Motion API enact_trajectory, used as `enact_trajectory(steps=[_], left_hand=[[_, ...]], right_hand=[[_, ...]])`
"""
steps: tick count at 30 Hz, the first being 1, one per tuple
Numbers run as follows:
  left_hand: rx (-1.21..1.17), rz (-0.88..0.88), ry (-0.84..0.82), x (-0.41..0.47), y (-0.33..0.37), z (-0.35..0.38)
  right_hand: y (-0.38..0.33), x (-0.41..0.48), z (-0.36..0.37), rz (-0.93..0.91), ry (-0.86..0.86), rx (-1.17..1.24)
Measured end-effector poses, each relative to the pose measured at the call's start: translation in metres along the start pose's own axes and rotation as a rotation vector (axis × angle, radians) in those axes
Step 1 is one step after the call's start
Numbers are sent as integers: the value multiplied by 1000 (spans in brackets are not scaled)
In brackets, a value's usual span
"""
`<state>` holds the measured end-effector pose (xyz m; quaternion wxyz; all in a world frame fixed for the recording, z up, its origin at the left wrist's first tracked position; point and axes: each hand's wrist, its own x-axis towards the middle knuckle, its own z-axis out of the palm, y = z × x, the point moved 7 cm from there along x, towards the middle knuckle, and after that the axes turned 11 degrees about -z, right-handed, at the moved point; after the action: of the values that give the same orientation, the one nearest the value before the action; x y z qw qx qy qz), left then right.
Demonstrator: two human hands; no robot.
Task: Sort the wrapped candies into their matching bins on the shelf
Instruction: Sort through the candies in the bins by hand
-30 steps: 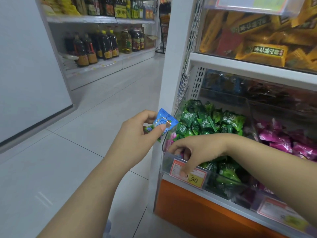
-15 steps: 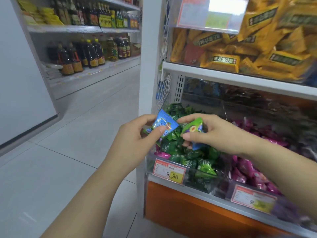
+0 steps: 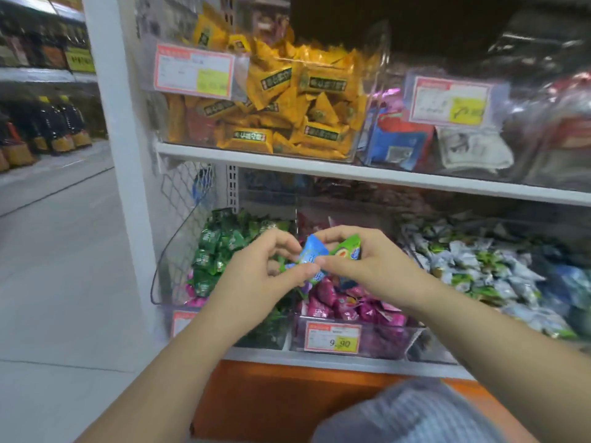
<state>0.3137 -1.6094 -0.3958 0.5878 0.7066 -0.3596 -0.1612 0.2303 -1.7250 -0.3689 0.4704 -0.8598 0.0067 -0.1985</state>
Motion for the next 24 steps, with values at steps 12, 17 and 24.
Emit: enact_trajectory(steps=[12, 17, 24], left_hand=[[272, 143, -58, 30, 38, 117], [422, 261, -94, 45, 42, 175], [533, 264, -112, 75, 47, 217]], right_hand=[[50, -88, -161, 104, 512, -249], [80, -134, -240, 171, 685, -500], [122, -167, -339, 324, 991, -602]])
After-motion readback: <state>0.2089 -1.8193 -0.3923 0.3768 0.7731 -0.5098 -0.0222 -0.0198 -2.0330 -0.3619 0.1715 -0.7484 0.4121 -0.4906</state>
